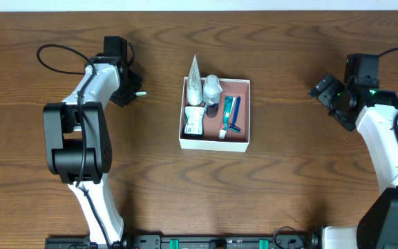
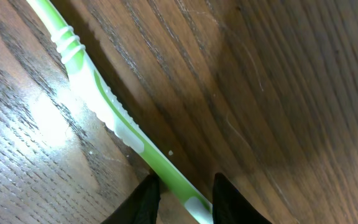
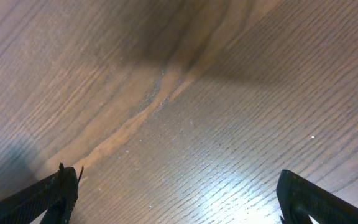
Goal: Pack container
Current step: 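Move the left gripper to the green toothbrush and grasp it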
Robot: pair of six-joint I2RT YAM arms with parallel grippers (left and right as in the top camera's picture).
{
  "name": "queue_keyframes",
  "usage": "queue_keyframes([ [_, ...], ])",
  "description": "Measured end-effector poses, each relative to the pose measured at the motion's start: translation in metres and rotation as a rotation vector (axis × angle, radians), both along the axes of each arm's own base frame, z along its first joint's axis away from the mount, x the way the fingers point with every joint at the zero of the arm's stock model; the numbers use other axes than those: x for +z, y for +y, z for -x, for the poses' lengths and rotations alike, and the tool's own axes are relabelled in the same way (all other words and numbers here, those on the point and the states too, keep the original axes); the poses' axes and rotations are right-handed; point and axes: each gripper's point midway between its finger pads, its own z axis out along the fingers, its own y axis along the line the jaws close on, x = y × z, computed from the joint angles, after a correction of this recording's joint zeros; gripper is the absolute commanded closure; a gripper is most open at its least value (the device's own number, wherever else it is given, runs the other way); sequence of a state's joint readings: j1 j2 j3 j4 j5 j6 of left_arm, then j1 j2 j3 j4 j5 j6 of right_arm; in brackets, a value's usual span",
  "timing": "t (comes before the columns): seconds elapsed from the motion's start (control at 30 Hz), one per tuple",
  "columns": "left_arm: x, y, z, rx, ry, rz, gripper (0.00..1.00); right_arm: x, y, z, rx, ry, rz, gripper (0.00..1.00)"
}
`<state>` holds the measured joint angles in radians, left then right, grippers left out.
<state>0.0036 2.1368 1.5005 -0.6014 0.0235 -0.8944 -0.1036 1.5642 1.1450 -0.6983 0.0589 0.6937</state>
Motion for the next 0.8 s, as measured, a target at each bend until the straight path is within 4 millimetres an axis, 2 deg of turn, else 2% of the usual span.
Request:
queue_keyframes([
  [0.17, 0.0, -0.004, 0.001, -0.02, 0.006, 0.02, 0.72, 0.0, 0.0, 0.0, 0.0, 0.0, 0.0, 0.01],
  [0.2, -0.001, -0.005, 0.003, -0.03, 0.014, 0.028, 0.75, 0.0, 0.0, 0.0, 0.0, 0.0, 0.0, 0.01],
  [0.4, -0.003, -0.018, 0.022, -0.129, 0.09, 0.085, 0.77, 0.0, 0.0, 0.0, 0.0, 0.0, 0.0, 0.01],
  [0.47, -0.003, -0.02, 0.026, -0.166, 0.105, 0.092, 0.87, 0.0, 0.0, 0.0, 0.0, 0.0, 0.0, 0.01],
  [0.57, -0.003, -0.022, 0.03, -0.214, 0.119, 0.095, 0.93, 0.0, 0.0, 0.0, 0.0, 0.0, 0.0, 0.01],
  [0.8, -0.003, -0.023, 0.031, -0.327, 0.119, 0.079, 0.94, 0.0, 0.0, 0.0, 0.0, 0.0, 0.0, 0.01],
])
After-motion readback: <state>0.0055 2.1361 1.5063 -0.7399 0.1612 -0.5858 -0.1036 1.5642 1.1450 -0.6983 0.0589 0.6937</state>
